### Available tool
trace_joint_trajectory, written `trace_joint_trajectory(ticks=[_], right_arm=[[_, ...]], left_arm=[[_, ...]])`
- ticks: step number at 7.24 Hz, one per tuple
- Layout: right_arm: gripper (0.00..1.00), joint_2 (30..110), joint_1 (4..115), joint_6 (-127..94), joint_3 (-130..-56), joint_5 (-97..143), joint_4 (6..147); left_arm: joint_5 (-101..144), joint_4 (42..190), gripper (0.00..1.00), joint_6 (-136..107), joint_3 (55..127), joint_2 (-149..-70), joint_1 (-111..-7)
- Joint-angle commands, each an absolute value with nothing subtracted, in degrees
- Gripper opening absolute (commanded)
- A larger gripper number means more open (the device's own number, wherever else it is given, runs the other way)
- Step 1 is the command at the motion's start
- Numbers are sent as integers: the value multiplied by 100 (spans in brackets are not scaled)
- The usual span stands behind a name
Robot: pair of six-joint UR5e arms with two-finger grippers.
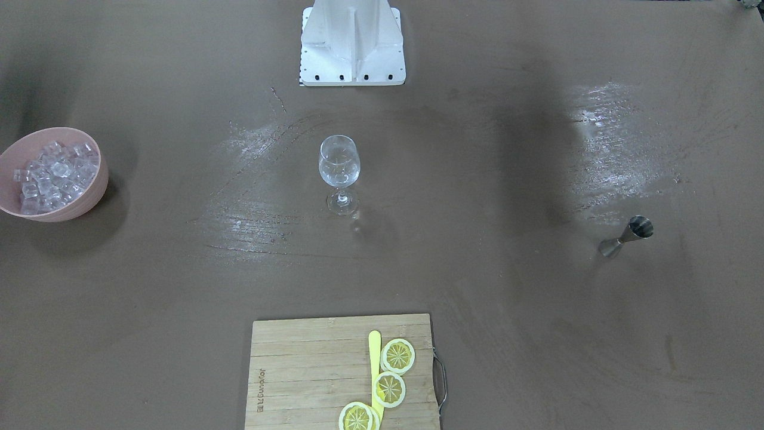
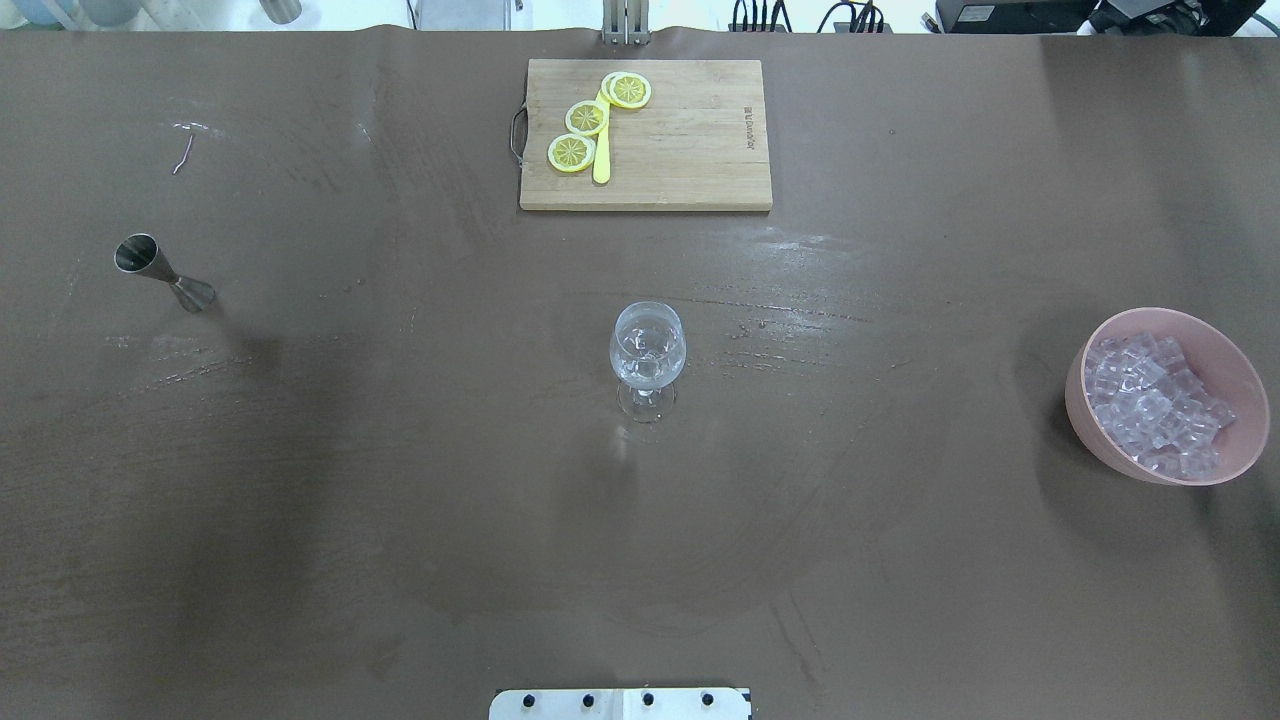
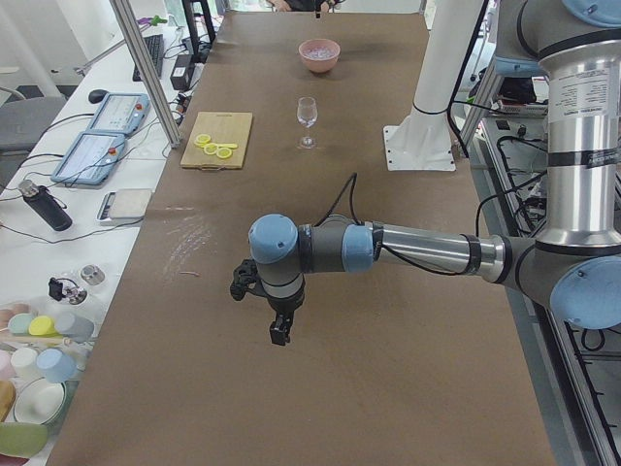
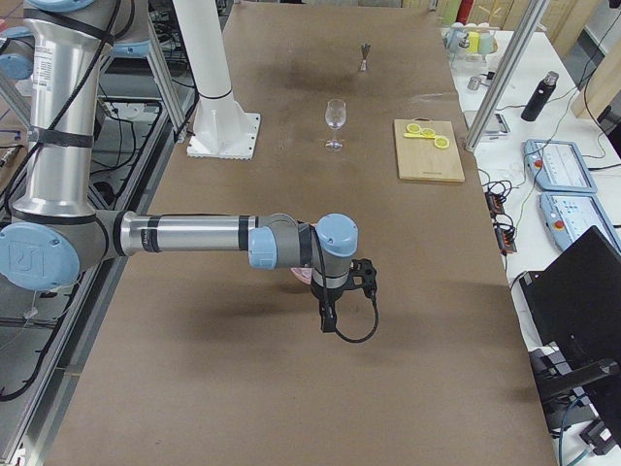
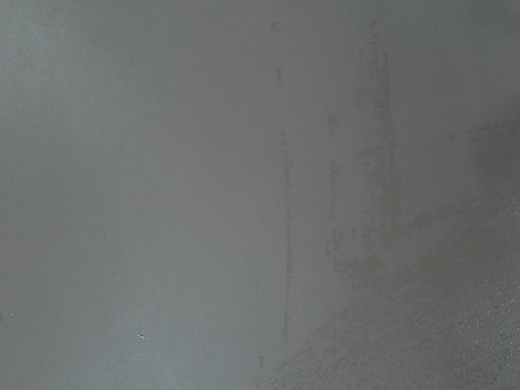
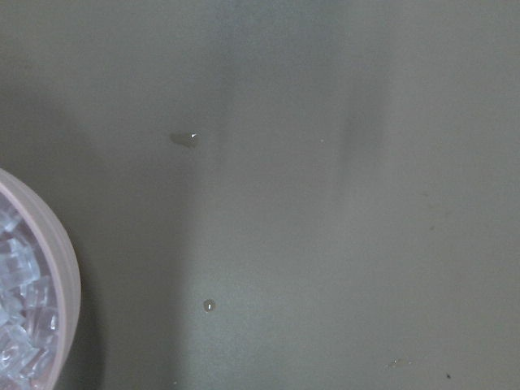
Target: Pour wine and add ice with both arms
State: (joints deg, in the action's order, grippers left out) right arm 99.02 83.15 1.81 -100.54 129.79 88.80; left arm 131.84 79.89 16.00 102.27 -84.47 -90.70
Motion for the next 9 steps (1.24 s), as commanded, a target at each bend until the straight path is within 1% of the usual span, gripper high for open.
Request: trace_joint_trajectory(ticks=[1, 6, 9], right_arm=[[100, 9914, 8314, 185, -10055, 12981, 8886], [100, 9756, 8315, 150, -10099, 12964, 8859], [100, 9650, 8314, 97, -10143, 12973, 8230]], left_arm=[[13184, 7998, 98, 1626, 10265, -8411, -9070], [13184, 8269, 98, 1600, 10292, -8464, -9070], [13184, 8675, 98, 1591, 10266, -8560, -9053]])
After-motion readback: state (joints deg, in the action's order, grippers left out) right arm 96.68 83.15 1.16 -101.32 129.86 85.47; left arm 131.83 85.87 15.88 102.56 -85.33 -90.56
